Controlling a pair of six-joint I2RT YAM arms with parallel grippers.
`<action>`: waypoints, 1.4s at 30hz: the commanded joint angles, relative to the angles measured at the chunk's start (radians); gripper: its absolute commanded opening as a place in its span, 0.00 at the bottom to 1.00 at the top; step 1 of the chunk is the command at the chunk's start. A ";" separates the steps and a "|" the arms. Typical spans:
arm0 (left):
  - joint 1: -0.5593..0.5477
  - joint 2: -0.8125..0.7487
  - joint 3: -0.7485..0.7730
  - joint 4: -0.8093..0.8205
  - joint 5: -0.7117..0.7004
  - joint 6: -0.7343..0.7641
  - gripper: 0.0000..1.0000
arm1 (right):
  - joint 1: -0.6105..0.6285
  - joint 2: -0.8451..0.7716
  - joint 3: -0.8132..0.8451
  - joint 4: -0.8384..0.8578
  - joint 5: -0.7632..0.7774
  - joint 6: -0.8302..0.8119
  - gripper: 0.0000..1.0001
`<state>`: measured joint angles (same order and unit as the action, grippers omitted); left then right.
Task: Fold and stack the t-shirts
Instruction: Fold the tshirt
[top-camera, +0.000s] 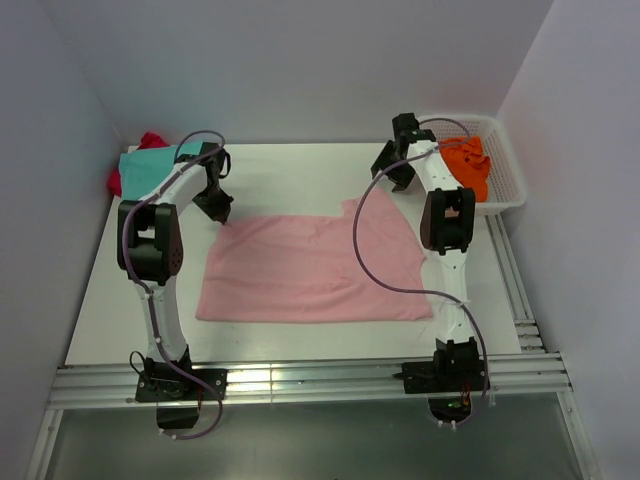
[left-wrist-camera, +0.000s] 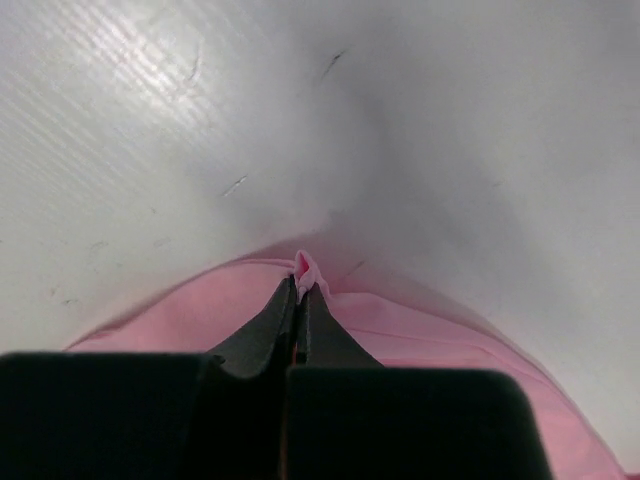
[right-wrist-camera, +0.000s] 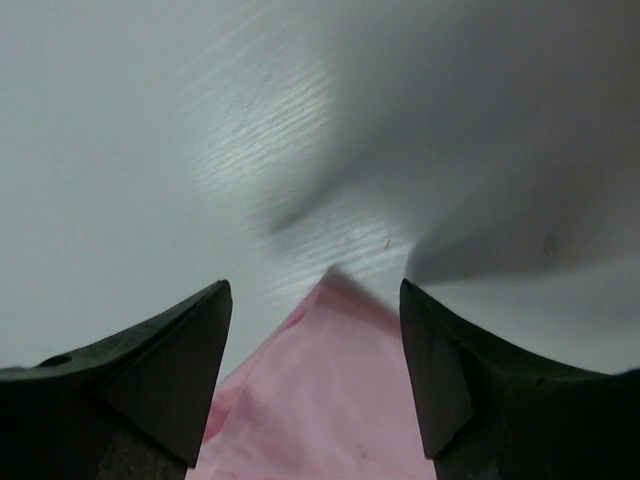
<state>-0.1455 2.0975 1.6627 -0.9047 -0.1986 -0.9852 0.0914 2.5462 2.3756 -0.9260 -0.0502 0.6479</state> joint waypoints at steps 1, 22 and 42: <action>-0.005 0.019 0.084 -0.025 0.016 0.031 0.00 | 0.022 0.043 0.034 0.001 -0.004 0.022 0.75; 0.003 0.084 0.114 0.029 0.085 0.046 0.00 | 0.045 -0.007 -0.033 -0.100 0.078 -0.019 0.51; 0.024 0.055 0.068 0.055 0.090 0.057 0.00 | 0.051 -0.093 -0.105 -0.116 0.085 -0.005 0.00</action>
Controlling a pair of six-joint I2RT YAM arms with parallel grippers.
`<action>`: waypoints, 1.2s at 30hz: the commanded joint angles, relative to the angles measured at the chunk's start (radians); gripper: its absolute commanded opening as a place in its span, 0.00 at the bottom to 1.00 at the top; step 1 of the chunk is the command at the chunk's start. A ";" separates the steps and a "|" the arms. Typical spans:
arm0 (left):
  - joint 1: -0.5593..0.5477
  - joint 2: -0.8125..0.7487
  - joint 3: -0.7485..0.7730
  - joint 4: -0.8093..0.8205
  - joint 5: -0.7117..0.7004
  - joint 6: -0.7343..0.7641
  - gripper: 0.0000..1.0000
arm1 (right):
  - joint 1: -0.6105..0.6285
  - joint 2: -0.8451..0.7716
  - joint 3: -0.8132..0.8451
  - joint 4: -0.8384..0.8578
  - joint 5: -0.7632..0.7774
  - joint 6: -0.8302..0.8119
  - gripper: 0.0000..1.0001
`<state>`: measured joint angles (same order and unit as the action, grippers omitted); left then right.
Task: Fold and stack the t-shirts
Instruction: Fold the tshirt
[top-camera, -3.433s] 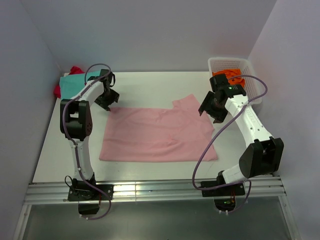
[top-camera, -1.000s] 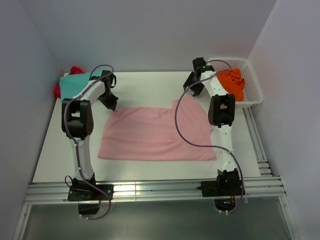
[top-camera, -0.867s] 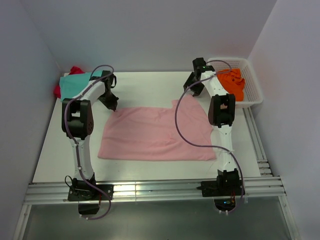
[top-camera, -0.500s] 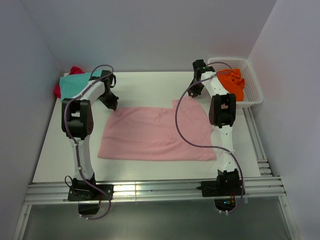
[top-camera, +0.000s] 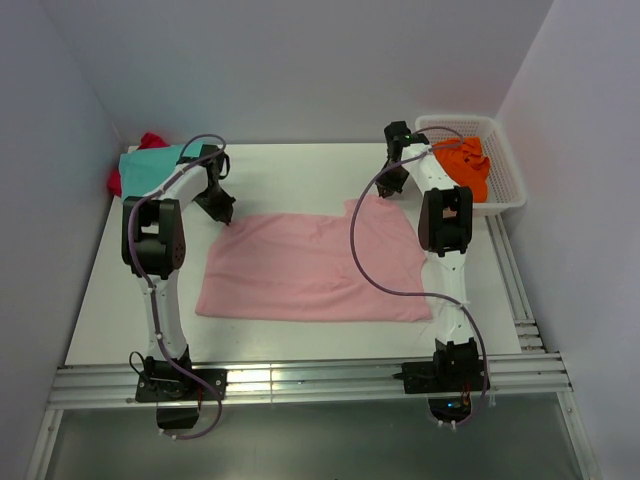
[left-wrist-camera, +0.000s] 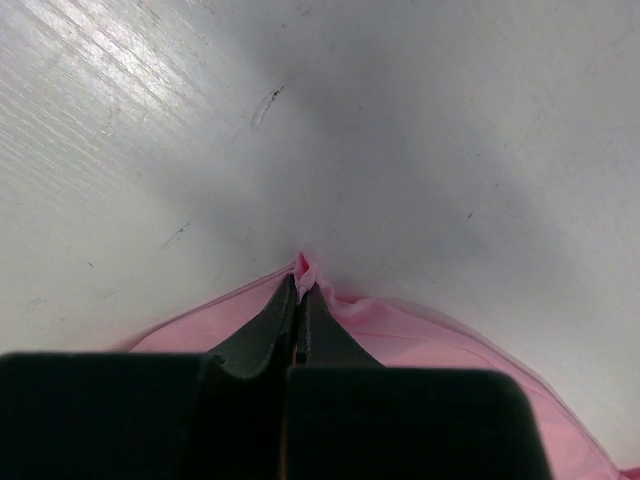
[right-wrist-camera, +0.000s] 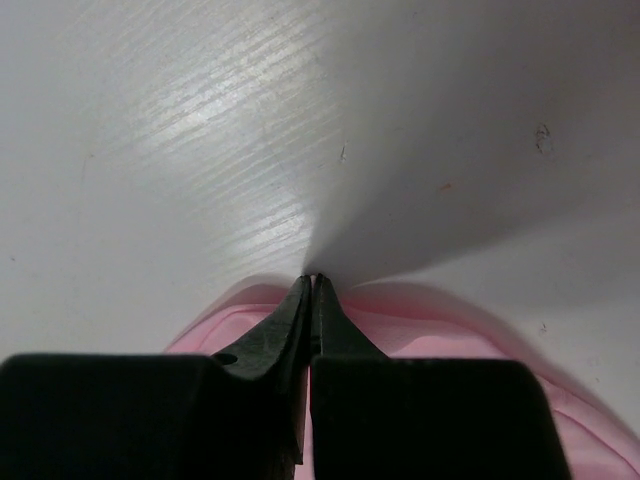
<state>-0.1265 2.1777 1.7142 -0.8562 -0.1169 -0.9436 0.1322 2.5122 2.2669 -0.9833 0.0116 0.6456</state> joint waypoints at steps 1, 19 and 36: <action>0.005 -0.027 0.022 0.005 0.006 0.014 0.00 | 0.010 -0.072 0.017 -0.064 0.024 -0.004 0.00; 0.005 -0.194 -0.025 0.009 -0.009 -0.012 0.00 | 0.010 -0.360 -0.093 -0.054 -0.007 -0.031 0.00; 0.005 -0.502 -0.333 0.059 -0.043 -0.037 0.00 | 0.067 -0.720 -0.486 0.044 -0.007 -0.035 0.00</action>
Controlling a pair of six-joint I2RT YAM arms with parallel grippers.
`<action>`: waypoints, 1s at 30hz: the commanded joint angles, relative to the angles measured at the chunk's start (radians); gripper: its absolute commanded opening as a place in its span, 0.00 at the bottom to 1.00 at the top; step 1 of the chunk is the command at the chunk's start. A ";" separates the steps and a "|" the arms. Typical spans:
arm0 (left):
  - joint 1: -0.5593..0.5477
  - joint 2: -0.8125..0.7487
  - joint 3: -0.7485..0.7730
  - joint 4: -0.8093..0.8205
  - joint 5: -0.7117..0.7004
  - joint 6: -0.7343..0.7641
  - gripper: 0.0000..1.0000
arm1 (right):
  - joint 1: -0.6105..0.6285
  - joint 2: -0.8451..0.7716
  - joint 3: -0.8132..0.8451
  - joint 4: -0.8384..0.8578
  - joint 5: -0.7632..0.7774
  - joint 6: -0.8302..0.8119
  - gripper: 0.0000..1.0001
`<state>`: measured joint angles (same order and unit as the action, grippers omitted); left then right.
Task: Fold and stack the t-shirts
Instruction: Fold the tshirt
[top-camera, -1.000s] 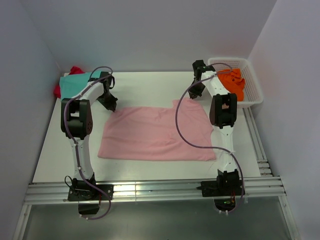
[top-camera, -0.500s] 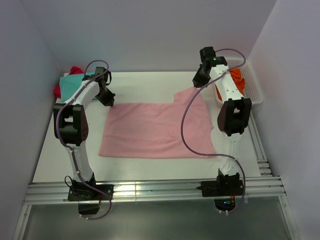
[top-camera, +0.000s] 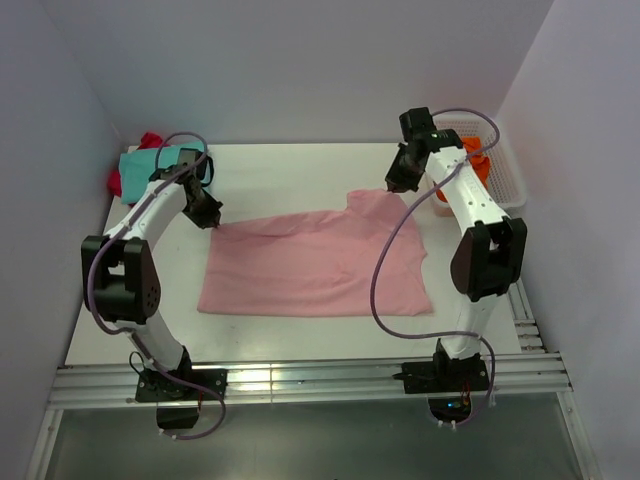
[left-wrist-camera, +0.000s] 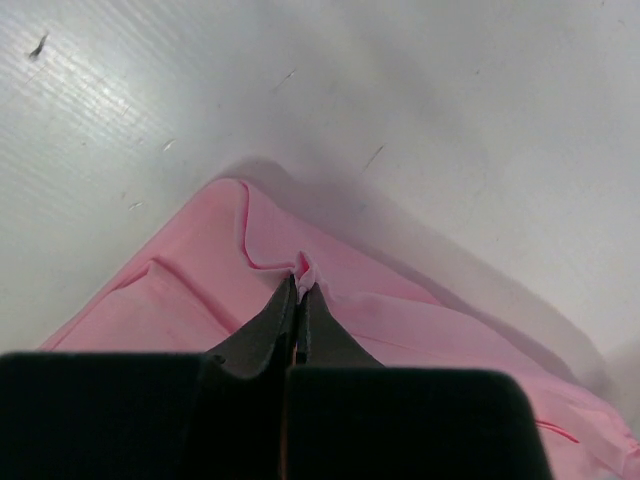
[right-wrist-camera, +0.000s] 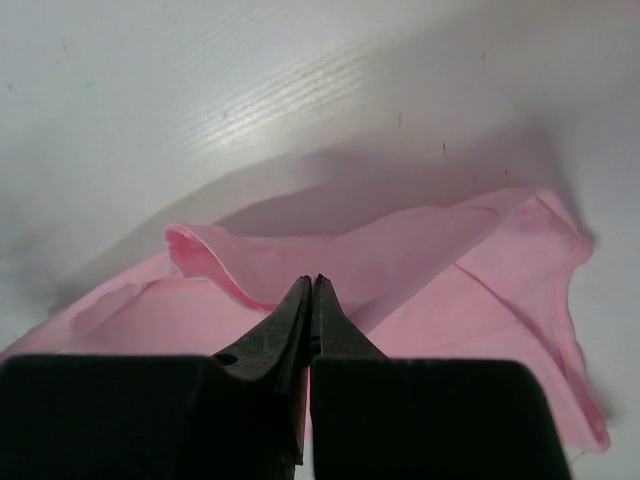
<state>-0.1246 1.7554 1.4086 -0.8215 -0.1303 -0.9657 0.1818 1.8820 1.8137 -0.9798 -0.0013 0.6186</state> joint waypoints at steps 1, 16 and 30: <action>0.003 -0.091 -0.039 0.024 -0.031 -0.015 0.00 | 0.021 -0.119 -0.066 0.044 0.009 -0.005 0.00; 0.003 -0.260 -0.244 0.042 -0.075 0.002 0.00 | 0.059 -0.457 -0.473 0.099 0.009 0.053 0.00; 0.003 -0.387 -0.451 0.078 -0.100 -0.033 0.00 | 0.094 -0.688 -0.865 0.141 0.018 0.150 0.00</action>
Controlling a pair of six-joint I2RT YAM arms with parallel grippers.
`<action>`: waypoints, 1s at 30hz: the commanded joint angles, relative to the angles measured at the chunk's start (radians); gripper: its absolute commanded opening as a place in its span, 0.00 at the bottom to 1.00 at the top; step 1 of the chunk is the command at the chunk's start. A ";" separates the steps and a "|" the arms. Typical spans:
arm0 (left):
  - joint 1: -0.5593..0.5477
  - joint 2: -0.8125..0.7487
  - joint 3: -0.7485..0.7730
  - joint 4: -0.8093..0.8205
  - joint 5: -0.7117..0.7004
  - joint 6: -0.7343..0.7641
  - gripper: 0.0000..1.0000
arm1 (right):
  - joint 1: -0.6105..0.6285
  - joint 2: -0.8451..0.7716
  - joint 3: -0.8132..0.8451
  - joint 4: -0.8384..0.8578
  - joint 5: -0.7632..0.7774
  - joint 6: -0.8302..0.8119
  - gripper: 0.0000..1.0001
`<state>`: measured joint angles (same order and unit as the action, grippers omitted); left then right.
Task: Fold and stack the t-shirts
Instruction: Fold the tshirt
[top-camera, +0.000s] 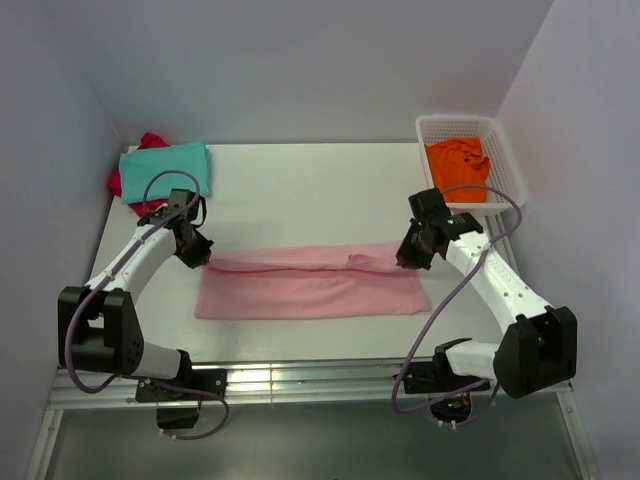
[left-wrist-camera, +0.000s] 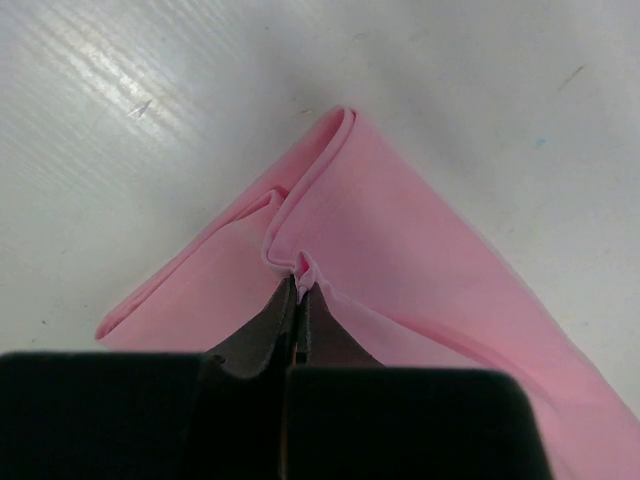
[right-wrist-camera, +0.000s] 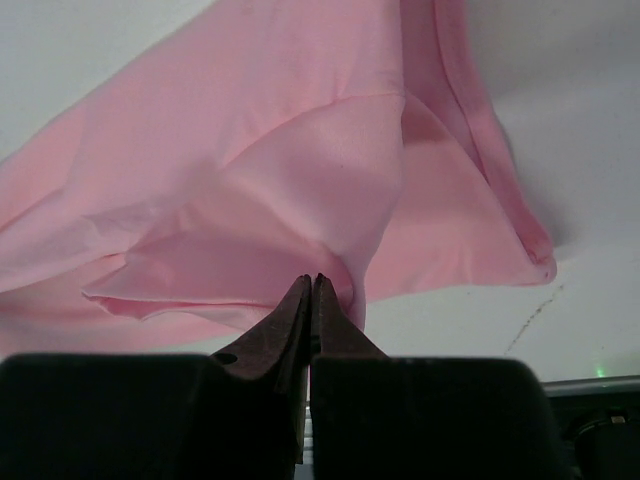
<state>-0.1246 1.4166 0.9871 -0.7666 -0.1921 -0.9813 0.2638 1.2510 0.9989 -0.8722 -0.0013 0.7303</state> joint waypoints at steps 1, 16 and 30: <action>0.002 -0.053 -0.037 0.024 -0.041 -0.022 0.00 | 0.015 -0.067 -0.066 0.035 0.018 0.043 0.00; -0.006 -0.136 -0.062 -0.022 -0.104 -0.077 0.94 | 0.055 -0.214 -0.258 -0.045 0.058 0.092 0.97; -0.009 0.021 0.113 0.013 -0.070 -0.034 0.62 | 0.055 -0.049 -0.171 0.041 0.098 0.070 0.89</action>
<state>-0.1280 1.4189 1.0512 -0.7704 -0.2802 -1.0332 0.3119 1.1278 0.7662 -0.8875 0.0402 0.8108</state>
